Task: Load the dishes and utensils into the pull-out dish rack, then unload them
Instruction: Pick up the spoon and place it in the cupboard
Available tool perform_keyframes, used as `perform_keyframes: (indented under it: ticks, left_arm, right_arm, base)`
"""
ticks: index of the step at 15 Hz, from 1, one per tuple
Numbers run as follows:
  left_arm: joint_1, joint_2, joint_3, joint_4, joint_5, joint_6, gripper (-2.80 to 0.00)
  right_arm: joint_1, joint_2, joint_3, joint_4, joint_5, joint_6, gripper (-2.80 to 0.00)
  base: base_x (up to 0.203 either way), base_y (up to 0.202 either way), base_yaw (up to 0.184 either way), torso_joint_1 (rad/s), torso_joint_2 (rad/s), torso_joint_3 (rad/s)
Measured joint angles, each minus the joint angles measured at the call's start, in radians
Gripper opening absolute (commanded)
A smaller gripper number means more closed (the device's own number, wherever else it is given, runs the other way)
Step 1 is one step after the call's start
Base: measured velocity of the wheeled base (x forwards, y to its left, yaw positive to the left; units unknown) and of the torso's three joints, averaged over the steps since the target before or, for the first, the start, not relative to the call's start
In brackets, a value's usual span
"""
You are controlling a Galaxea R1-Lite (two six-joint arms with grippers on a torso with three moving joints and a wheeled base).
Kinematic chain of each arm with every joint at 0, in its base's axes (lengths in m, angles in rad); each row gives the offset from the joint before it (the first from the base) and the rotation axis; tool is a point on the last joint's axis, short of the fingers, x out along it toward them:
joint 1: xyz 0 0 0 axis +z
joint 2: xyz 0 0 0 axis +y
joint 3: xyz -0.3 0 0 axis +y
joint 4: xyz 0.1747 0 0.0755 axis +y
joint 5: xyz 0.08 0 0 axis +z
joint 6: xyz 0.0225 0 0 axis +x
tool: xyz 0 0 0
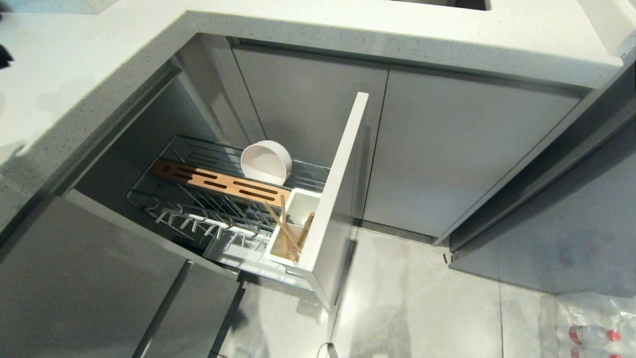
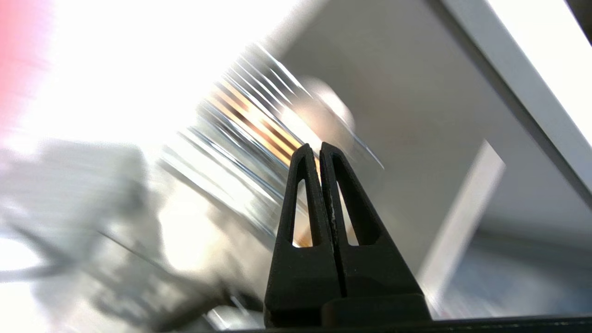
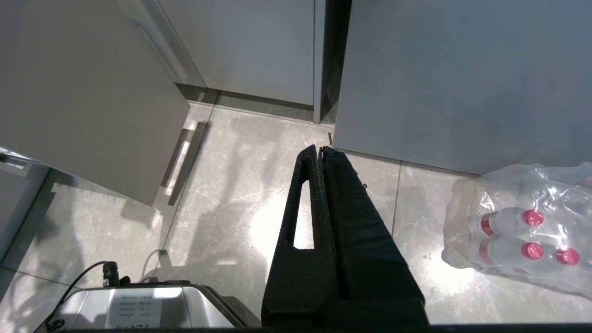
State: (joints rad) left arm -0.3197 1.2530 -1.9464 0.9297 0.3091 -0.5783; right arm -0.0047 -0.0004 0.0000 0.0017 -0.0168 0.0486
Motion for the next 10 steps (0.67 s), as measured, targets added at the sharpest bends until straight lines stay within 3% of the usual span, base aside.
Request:
perform_keyframes:
  ticks: [4,7,10]
  left_arm:
    - [0.324,-0.089,0.000,-0.016,0.020,0.145,-2.80]
    - [0.568,-0.125,0.009,0.006,-0.003,0.181,-2.80]
    - [0.753,-0.119,0.012,0.084,-0.044,0.189,-2.80]
  right_arm:
    - [0.000,0.000,0.000,0.000,0.000,0.000,-2.80]
    - [0.000,0.000,0.000,0.000,0.000,0.000,-2.80]
    - [0.000,0.000,0.000,0.000,0.000,0.000,-2.80]
  base:
    - [0.000,0.000,0.000,0.000,0.00,0.000]
    - [0.000,0.000,0.000,0.000,0.00,0.000]
    - [0.000,0.000,0.000,0.000,0.00,0.000]
